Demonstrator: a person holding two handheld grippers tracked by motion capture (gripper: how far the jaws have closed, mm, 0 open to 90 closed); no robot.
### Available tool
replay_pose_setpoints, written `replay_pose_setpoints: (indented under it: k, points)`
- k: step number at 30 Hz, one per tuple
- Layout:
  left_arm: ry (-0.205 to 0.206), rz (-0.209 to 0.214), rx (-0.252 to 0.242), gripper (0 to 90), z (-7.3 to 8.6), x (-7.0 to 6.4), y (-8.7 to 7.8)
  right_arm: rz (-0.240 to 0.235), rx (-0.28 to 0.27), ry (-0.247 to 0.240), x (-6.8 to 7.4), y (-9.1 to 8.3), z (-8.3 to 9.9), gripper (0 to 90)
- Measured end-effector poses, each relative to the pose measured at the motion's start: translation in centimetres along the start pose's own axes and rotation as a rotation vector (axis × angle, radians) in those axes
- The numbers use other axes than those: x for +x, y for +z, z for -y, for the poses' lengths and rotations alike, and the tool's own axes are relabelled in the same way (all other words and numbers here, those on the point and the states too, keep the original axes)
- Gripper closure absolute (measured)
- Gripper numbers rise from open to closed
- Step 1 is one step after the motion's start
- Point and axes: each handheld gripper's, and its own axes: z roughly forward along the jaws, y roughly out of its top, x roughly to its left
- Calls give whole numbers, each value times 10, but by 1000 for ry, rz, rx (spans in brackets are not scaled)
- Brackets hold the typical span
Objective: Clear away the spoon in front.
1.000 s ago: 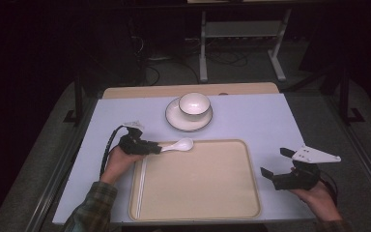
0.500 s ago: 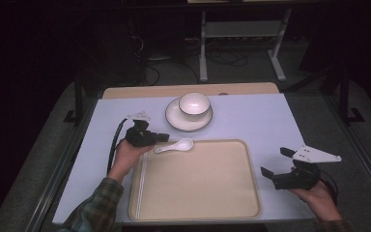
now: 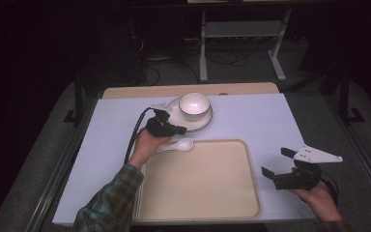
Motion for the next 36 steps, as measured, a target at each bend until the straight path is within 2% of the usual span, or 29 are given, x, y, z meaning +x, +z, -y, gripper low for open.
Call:
replay_pose_setpoints:
  k: [4, 15, 19, 28, 36]
  points:
    - [-12, 10, 19, 898, 1, 3, 14, 2, -6, 5, 0, -2, 0, 0]
    - [-13, 16, 67, 898, 6, 3, 31, 6, -6, 9, -2, -2, 1, 0]
    - [-11, 35, 88, 898, 8, -1, 33, 6, -7, 9, -2, -3, 1, 0]
    - [2, 45, 121, 898, 12, -8, 34, 7, -5, 7, -2, -3, 1, 0]
    - [0, 56, 130, 898, 18, -14, 31, 9, -7, 8, -2, -3, 1, 0]
